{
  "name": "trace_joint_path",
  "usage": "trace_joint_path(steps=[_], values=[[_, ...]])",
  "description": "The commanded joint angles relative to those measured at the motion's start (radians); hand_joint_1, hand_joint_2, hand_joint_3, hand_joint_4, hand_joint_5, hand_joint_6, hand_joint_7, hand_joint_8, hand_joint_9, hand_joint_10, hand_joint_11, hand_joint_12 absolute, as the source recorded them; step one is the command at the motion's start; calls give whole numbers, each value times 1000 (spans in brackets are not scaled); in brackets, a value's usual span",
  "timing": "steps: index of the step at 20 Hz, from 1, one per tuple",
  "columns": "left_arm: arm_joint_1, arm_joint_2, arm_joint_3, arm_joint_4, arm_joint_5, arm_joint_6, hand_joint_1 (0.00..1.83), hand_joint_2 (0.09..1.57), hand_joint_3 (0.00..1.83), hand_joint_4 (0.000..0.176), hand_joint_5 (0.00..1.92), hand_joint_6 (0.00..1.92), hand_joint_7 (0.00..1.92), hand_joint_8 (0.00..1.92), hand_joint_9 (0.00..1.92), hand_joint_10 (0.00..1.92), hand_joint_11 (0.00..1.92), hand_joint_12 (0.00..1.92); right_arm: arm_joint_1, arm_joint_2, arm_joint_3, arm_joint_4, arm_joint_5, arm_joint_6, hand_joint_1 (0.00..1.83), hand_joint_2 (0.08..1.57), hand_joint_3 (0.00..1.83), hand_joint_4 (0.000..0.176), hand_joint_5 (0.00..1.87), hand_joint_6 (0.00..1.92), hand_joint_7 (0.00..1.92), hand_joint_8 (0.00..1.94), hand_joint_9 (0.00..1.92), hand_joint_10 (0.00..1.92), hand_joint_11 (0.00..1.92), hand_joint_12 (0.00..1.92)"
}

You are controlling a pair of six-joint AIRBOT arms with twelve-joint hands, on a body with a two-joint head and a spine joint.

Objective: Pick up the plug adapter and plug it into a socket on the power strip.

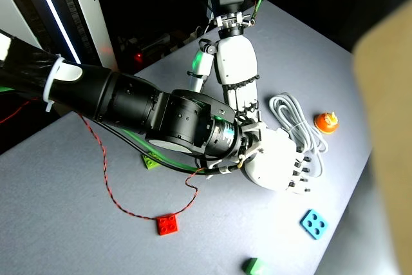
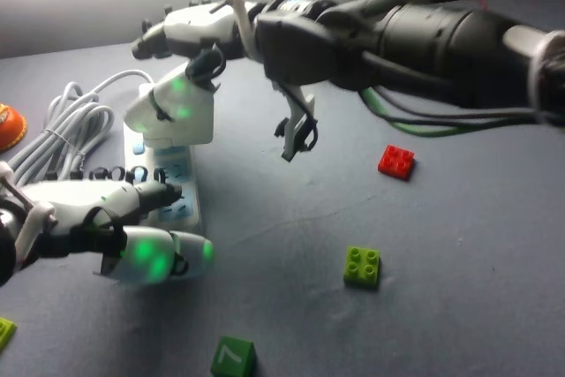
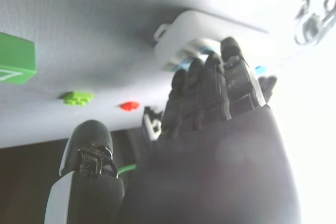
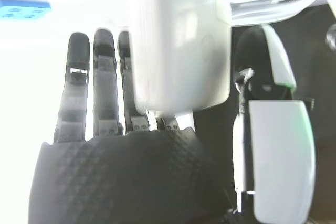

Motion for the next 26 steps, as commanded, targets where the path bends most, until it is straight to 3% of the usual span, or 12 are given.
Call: trace_joint_path(steps=[1,6,11,14,15,19,26], values=[[-13,11,7,33,-23,3,0,1268,0,0,7,0,1,0,5,0,0,100,17,19,-17,6,103,3,356,954,0,0,258,2,308,5,276,0,0,755],[-41,15,25,33,-11,31,0,1257,0,0,33,1,22,2,18,3,0,126,48,106,-90,6,102,4,300,932,0,0,264,3,292,1,252,1,0,732],[-79,32,40,33,-4,51,0,1263,1,0,20,1,13,1,5,3,1,70,70,253,-203,6,90,-4,305,948,1,0,274,6,295,7,263,9,0,757],[-95,35,50,33,3,63,0,1251,0,0,30,0,15,1,17,0,0,111,75,339,-274,-3,76,-13,372,938,0,0,298,10,317,8,294,11,0,847],[-105,39,57,33,5,71,0,1254,0,0,21,1,7,1,3,2,0,65,74,410,-335,-7,62,-13,330,959,4,0,292,5,303,1,281,3,0,886],[-114,47,65,33,10,84,0,1261,2,0,0,0,0,0,0,0,0,10,61,496,-430,-10,62,-17,367,981,6,0,327,7,364,5,332,9,0,969],[-132,64,71,33,27,105,0,1267,2,0,28,10,29,10,21,8,32,28,57,553,-496,-29,66,-20,367,998,4,0,328,8,347,7,353,7,0,1018]])
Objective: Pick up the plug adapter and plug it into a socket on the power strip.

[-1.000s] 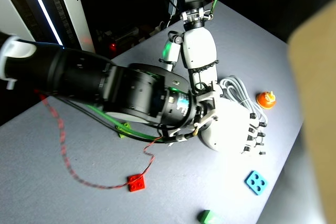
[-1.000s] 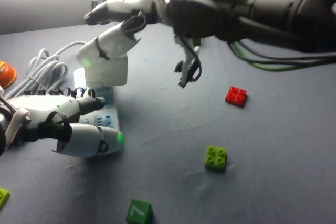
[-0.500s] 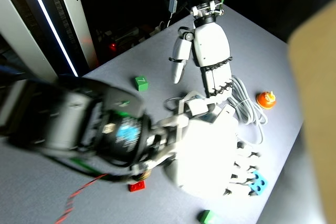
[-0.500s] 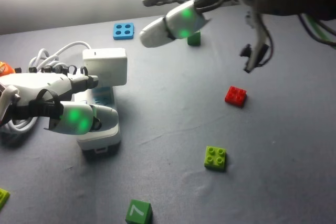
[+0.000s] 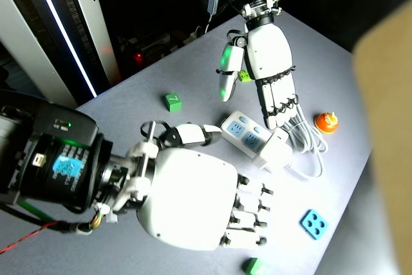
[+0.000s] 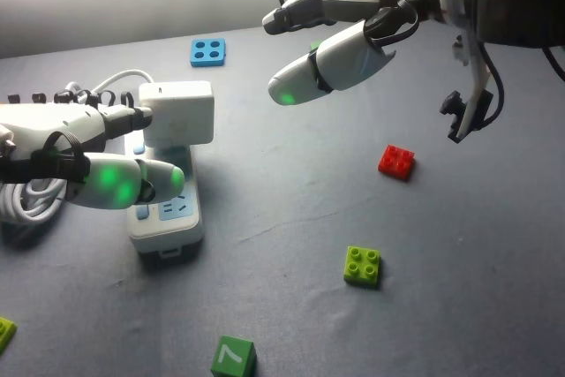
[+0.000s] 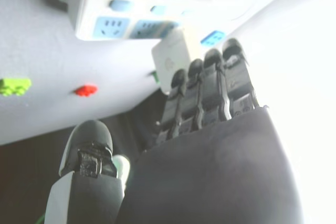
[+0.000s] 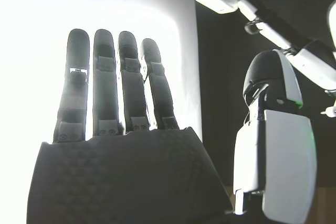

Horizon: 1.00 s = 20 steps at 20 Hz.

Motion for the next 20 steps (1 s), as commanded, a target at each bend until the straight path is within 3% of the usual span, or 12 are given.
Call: trace_joint_path(steps=[1,11,17,18,20], values=[[-15,14,2,32,-13,3,0,1268,2,0,29,10,30,9,18,6,26,27,16,11,-1,4,106,2,380,999,3,0,324,4,344,4,346,3,0,999],[-46,57,5,32,2,36,0,1270,1,0,23,0,22,0,12,0,0,47,28,22,-17,-6,100,1,377,999,0,0,352,4,366,2,359,3,0,1050],[-127,51,31,32,15,94,0,1268,0,0,32,0,33,0,28,0,0,105,29,33,-41,-21,110,-6,394,1006,2,0,353,0,389,2,374,2,0,1085],[-136,49,35,32,15,94,16,1264,0,0,174,4,171,4,179,4,0,495,30,36,-46,-21,113,-6,443,999,0,0,425,12,497,12,472,21,92,1134],[-146,48,37,32,16,94,62,1263,0,0,308,6,381,10,388,23,5,935,30,43,-60,-21,117,-6,422,1020,4,0,542,29,630,26,613,52,250,1253]])
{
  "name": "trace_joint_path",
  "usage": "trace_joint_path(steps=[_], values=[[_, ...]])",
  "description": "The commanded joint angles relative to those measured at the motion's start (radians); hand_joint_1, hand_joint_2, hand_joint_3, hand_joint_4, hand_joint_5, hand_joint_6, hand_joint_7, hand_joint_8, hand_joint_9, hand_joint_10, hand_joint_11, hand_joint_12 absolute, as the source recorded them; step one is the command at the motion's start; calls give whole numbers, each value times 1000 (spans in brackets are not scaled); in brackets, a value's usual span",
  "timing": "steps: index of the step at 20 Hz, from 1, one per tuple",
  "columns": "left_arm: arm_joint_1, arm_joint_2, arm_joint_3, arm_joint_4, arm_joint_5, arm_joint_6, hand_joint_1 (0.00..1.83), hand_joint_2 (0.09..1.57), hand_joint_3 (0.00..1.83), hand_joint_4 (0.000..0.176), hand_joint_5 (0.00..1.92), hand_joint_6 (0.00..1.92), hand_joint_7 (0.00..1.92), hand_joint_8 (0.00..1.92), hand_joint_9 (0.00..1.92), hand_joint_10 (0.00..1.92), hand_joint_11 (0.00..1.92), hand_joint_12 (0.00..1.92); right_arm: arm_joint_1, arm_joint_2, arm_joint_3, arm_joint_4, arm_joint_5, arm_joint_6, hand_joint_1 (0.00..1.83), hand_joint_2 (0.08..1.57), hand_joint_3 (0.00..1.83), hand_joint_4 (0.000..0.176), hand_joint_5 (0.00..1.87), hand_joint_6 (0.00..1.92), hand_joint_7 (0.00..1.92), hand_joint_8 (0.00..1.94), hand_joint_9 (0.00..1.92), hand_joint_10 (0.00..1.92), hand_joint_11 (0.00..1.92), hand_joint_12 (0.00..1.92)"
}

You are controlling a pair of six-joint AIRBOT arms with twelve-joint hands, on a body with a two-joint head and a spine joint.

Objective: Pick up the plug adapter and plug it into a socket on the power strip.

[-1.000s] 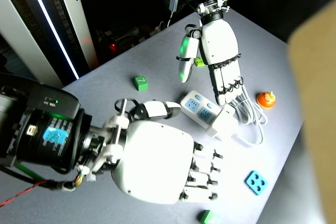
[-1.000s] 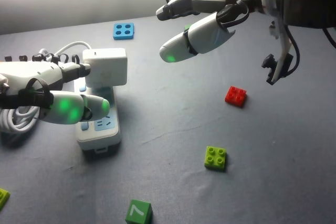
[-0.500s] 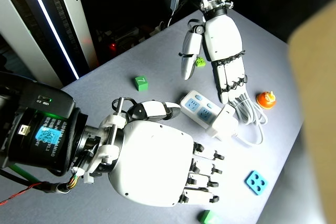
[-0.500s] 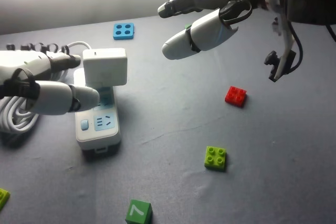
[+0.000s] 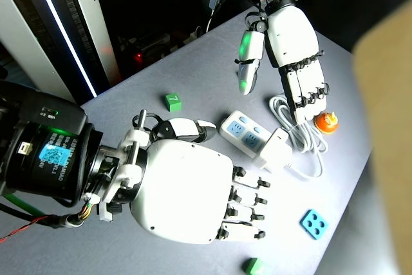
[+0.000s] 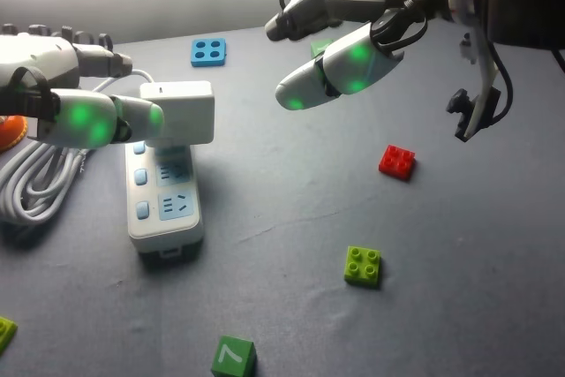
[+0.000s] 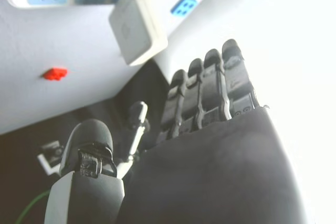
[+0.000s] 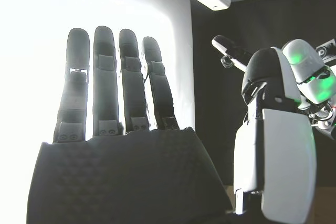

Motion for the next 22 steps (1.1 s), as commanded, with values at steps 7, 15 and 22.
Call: trace_joint_path(steps=[7,15,22], values=[[-43,3,13,32,6,41,370,1262,0,0,816,946,757,1187,713,1559,673,1702,7,27,-46,5,123,1,395,1155,7,0,631,1819,811,1767,836,1869,905,1917],[-47,6,33,32,9,51,414,1395,18,0,1330,1920,1454,1921,1518,1921,1593,1921,-4,33,-69,4,130,1,471,1324,16,0,1247,1921,1394,1941,1558,1921,1719,1921],[-50,7,28,32,9,51,440,1422,0,0,1292,1921,1420,1921,1490,1921,1580,1921,-13,40,-87,4,142,1,538,1378,4,0,1211,1921,1368,1941,1515,1921,1660,1921]])
